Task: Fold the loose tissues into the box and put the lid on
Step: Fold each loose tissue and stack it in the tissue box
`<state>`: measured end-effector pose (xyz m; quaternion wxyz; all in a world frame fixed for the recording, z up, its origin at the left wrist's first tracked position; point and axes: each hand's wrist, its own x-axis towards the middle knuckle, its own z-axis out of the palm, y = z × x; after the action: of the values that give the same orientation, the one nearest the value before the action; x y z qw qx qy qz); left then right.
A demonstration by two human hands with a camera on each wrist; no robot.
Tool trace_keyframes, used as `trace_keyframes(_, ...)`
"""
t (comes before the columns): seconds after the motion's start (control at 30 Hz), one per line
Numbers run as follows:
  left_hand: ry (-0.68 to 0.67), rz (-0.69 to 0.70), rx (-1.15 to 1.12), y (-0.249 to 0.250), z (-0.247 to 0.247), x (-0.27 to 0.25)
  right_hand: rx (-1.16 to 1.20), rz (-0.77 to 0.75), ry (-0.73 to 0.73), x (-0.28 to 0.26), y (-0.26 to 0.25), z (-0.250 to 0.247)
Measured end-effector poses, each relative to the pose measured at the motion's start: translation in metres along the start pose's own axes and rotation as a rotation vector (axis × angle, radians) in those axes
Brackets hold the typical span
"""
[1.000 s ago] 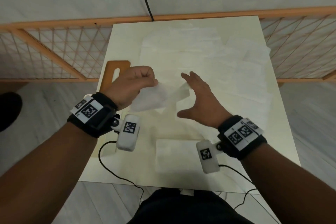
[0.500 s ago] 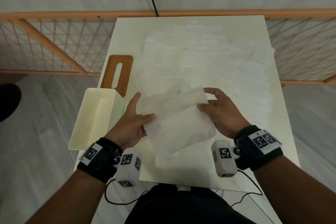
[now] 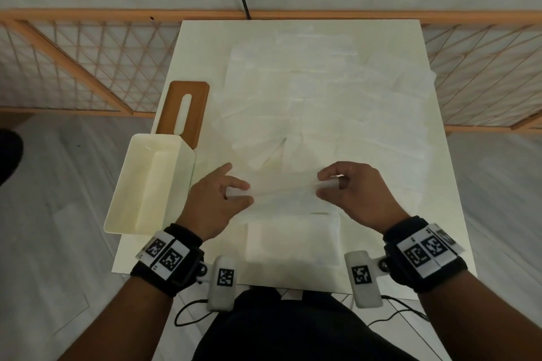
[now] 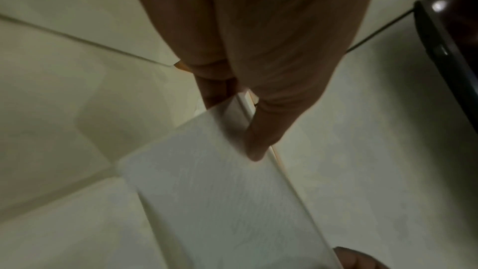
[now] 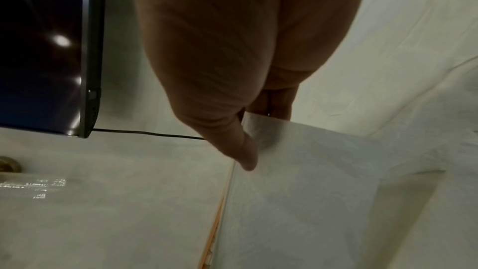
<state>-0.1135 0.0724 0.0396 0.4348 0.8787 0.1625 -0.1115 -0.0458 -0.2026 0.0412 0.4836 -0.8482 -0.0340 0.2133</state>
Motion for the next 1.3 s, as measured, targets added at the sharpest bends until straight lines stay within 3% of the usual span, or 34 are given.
trace_keyframes(0.1, 0.022, 0.075, 0.108, -0.002, 0.000, -0.002, -0.076, -0.047, 0.036, -0.004, 0.006, -0.001)
trace_keyframes(0.2, 0.013, 0.168, 0.124, -0.003, -0.001, -0.008, -0.126, -0.074, -0.065, -0.011, 0.005, -0.010)
trace_keyframes(0.33, -0.104, 0.096, -0.031, -0.003, -0.003, -0.013, 0.051, 0.026, -0.278, -0.018, 0.004, -0.025)
trace_keyframes(0.4, -0.159, 0.037, -0.093, -0.007, 0.000, -0.011, 0.126, 0.072, -0.307, -0.019, 0.011, -0.026)
trace_keyframes(0.5, -0.179, -0.032, -0.053, -0.023, 0.016, -0.003, 0.093, 0.135, -0.234, -0.016, 0.029, -0.019)
trace_keyframes(0.67, -0.162, -0.055, 0.206, -0.054, 0.054, 0.013, -0.255, 0.175, -0.161, -0.007, 0.069, 0.010)
trace_keyframes(0.87, -0.104, -0.149, 0.224, -0.069, 0.070, 0.035, -0.359, 0.174, -0.071, 0.001, 0.090, 0.033)
trace_keyframes(1.03, 0.066, -0.004, 0.295, -0.048, 0.061, 0.089, -0.374, 0.118, 0.025, 0.008, 0.081, 0.030)
trace_keyframes(1.3, 0.062, 0.003, 0.464, -0.037, 0.070, 0.147, -0.358, 0.081, 0.024, 0.009, 0.065, 0.016)
